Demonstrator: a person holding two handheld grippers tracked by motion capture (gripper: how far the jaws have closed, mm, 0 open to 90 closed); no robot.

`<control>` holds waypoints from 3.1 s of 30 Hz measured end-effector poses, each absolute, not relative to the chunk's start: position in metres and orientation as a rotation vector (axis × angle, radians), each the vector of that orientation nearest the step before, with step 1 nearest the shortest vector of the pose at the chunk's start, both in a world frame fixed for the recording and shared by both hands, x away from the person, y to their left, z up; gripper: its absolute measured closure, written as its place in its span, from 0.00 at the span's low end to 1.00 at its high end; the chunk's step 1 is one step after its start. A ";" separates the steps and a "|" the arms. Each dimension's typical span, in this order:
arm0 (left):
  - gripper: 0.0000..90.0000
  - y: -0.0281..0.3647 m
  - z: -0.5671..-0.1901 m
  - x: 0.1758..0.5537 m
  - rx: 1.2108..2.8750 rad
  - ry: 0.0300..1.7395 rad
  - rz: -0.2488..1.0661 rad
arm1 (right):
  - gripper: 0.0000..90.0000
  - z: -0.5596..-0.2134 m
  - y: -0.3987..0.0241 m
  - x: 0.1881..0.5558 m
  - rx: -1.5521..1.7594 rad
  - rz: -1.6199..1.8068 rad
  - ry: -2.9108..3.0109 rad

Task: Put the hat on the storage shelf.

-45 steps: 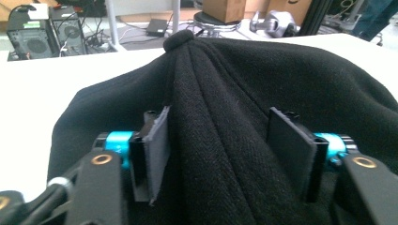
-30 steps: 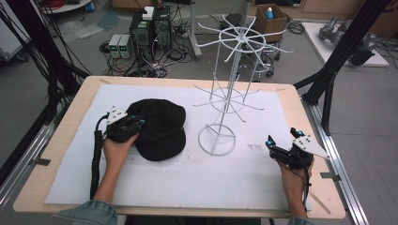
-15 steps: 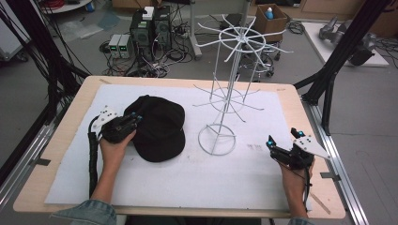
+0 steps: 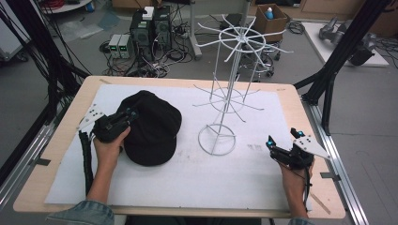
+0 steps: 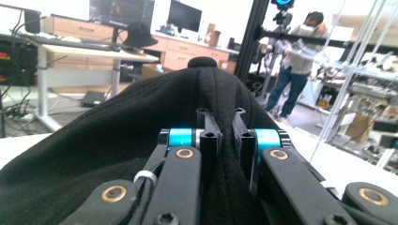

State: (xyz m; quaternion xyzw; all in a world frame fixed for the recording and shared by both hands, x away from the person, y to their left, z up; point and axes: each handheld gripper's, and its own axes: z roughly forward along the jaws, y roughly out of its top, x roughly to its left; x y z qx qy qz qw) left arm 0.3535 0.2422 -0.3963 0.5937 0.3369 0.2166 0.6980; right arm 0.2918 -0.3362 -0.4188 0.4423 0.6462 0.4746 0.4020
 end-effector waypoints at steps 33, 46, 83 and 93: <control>0.94 0.273 -0.277 0.338 1.170 0.529 0.397 | 0.13 -0.419 -0.337 0.292 1.129 1.202 1.623; 0.94 0.266 -0.213 0.342 1.183 0.432 0.385 | 0.13 -0.419 -0.337 0.292 1.129 1.206 1.623; 0.94 0.238 -0.106 0.364 1.037 0.287 0.278 | 0.13 -0.419 -0.338 0.292 1.136 1.218 1.623; 0.94 0.209 -0.103 0.391 1.077 0.352 0.253 | 0.13 -0.419 -0.338 0.293 1.145 1.217 1.626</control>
